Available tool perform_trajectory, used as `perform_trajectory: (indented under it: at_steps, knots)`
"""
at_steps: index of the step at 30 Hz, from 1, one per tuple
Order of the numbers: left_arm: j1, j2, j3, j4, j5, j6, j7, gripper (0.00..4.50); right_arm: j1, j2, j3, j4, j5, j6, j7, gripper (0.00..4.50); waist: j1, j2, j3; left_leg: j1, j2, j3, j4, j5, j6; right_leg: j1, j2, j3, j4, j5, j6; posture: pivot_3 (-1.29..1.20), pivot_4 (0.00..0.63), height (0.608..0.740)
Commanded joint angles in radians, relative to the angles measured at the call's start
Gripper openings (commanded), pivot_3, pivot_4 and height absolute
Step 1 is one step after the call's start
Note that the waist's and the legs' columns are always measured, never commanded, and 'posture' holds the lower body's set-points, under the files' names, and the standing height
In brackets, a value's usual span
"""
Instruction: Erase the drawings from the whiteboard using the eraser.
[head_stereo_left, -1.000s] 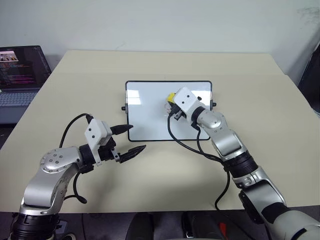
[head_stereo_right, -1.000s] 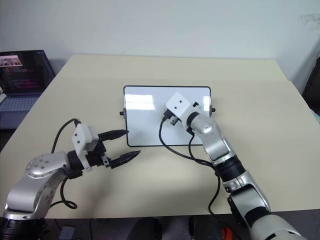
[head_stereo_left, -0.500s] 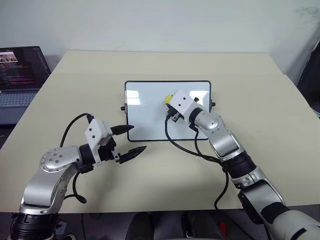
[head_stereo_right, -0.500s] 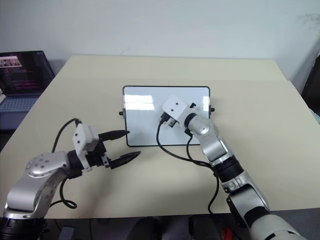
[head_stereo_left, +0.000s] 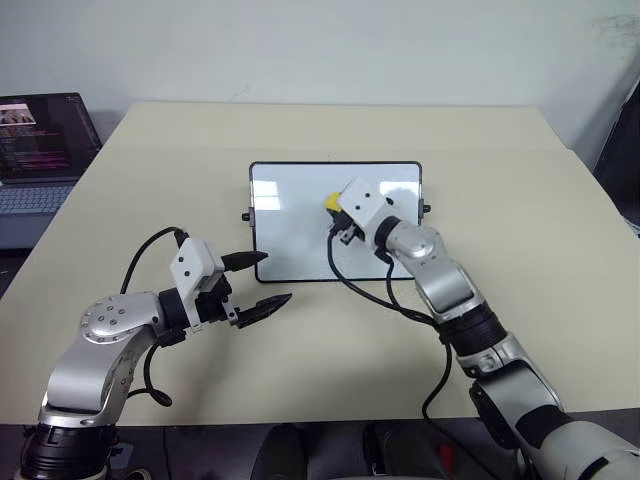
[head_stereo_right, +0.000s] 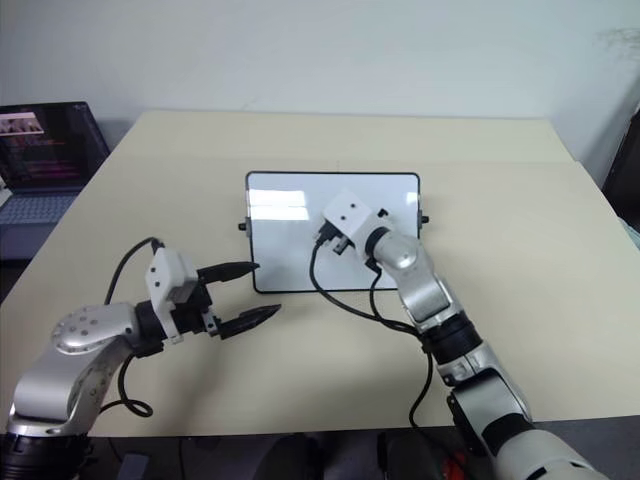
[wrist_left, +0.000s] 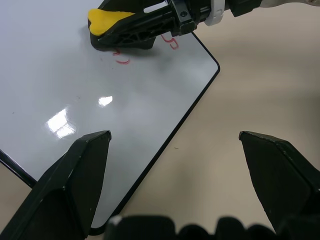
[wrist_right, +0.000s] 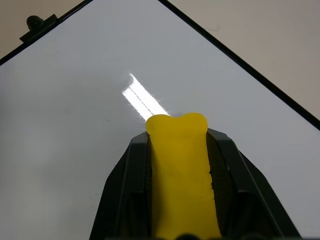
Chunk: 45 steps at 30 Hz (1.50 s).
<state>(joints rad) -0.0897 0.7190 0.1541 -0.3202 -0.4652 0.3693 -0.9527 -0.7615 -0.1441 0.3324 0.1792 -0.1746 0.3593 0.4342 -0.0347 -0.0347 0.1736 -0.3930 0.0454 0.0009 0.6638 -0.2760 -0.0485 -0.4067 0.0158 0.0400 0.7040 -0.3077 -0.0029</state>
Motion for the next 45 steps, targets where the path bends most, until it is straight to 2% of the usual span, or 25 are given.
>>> perform_trajectory:
  at_steps: [1,3,7,9,17,19,22,25,27,32,40,42,45]
  knots:
    - [-0.014,0.008,-0.001,-0.015,-0.006,-0.010,-0.006,4.50,0.025,-0.003,0.040,-0.046,0.016,0.035,0.082,1.14,0.000,0.000,0.000,0.000,0.000,0.000,0.000,0.000,0.000,0.000,0.000,0.000,0.000,0.000,0.000,0.00,0.150,0.740]
    - [-0.014,0.009,-0.002,-0.015,-0.006,-0.010,-0.006,4.50,0.038,-0.009,0.052,-0.064,0.016,0.046,0.105,1.14,0.000,0.000,0.000,0.000,0.000,0.000,0.000,0.000,0.000,0.000,0.000,0.000,0.000,0.000,0.000,0.00,0.150,0.740]
    - [-0.015,0.010,-0.006,-0.014,-0.008,-0.010,-0.008,4.50,0.012,-0.009,-0.006,-0.036,-0.031,-0.011,-0.018,1.14,0.000,0.000,0.000,0.000,0.000,0.000,0.000,0.000,0.000,0.000,0.000,0.000,0.001,0.000,0.000,0.00,0.150,0.740]
    - [-0.014,0.012,-0.010,-0.015,-0.008,-0.009,-0.014,4.50,0.010,-0.028,-0.021,-0.031,-0.029,-0.012,-0.022,1.14,0.000,0.000,0.000,0.000,0.000,0.000,0.001,0.000,0.000,0.000,0.000,0.000,0.001,0.000,0.000,0.00,0.150,0.740]
    - [-0.024,0.009,-0.017,-0.004,-0.005,-0.012,-0.026,4.50,0.104,-0.122,0.054,-0.138,0.005,0.108,0.176,1.14,0.002,0.000,0.000,0.001,0.000,0.000,0.001,0.000,0.000,0.000,0.000,0.000,0.001,0.000,0.000,0.00,0.150,0.740]
    - [-0.030,0.009,-0.020,0.002,-0.004,-0.014,-0.029,4.50,0.104,-0.110,0.045,-0.136,-0.007,0.094,0.143,1.14,0.001,0.000,0.000,0.001,0.000,0.000,0.001,0.000,0.000,0.001,0.000,0.000,0.002,0.000,0.000,0.00,0.150,0.740]
    - [-0.038,0.011,-0.024,0.008,-0.004,-0.016,-0.033,4.50,0.053,-0.074,-0.009,-0.090,-0.041,0.034,0.007,1.14,-0.002,0.000,0.000,0.003,0.000,0.001,0.001,0.000,0.000,0.001,0.000,0.001,0.004,0.000,0.000,0.00,0.150,0.740]
    - [-0.041,0.015,-0.025,0.012,-0.005,-0.016,-0.036,4.50,0.029,-0.063,-0.028,-0.068,-0.042,0.005,-0.039,1.13,-0.003,0.000,0.000,0.005,0.000,0.001,0.001,0.000,0.000,0.001,0.001,0.002,0.007,0.000,0.000,0.00,0.150,0.740]
    - [-0.041,0.015,-0.025,0.012,-0.004,-0.016,-0.038,4.50,0.033,-0.064,-0.019,-0.065,-0.038,0.011,-0.020,1.13,-0.003,0.000,0.000,0.005,-0.001,0.001,0.001,0.000,0.000,0.001,0.001,0.002,0.007,0.000,0.000,0.00,0.150,0.740]
    - [-0.040,0.015,-0.023,0.008,-0.004,-0.012,-0.040,4.50,0.089,-0.088,0.076,-0.120,-0.025,0.053,0.131,1.13,-0.001,0.000,0.000,0.004,0.000,0.002,0.000,0.000,0.000,0.001,0.001,0.002,0.006,0.000,0.000,0.00,0.150,0.740]
    - [-0.045,0.015,-0.024,0.011,-0.002,-0.011,-0.039,4.50,0.030,-0.032,0.007,-0.050,-0.064,-0.054,-0.043,1.12,-0.006,0.000,0.000,0.005,0.000,0.001,0.001,0.000,0.000,0.001,0.001,0.002,0.008,0.000,0.000,0.00,0.150,0.740]
    - [-0.046,0.014,-0.024,0.010,-0.003,-0.011,-0.039,4.50,0.029,-0.033,0.011,-0.042,-0.063,-0.055,-0.039,1.12,-0.006,0.000,0.000,0.005,0.000,0.001,0.001,0.000,0.000,0.001,0.001,0.002,0.007,0.000,0.000,0.00,0.150,0.740]
    - [-0.042,0.012,-0.026,0.004,-0.003,-0.009,-0.037,4.50,0.054,-0.048,0.048,-0.054,-0.051,-0.014,0.044,1.12,-0.006,0.000,0.000,0.004,0.000,0.001,0.000,0.000,0.000,0.001,0.001,0.002,0.005,0.000,0.000,0.00,0.150,0.740]
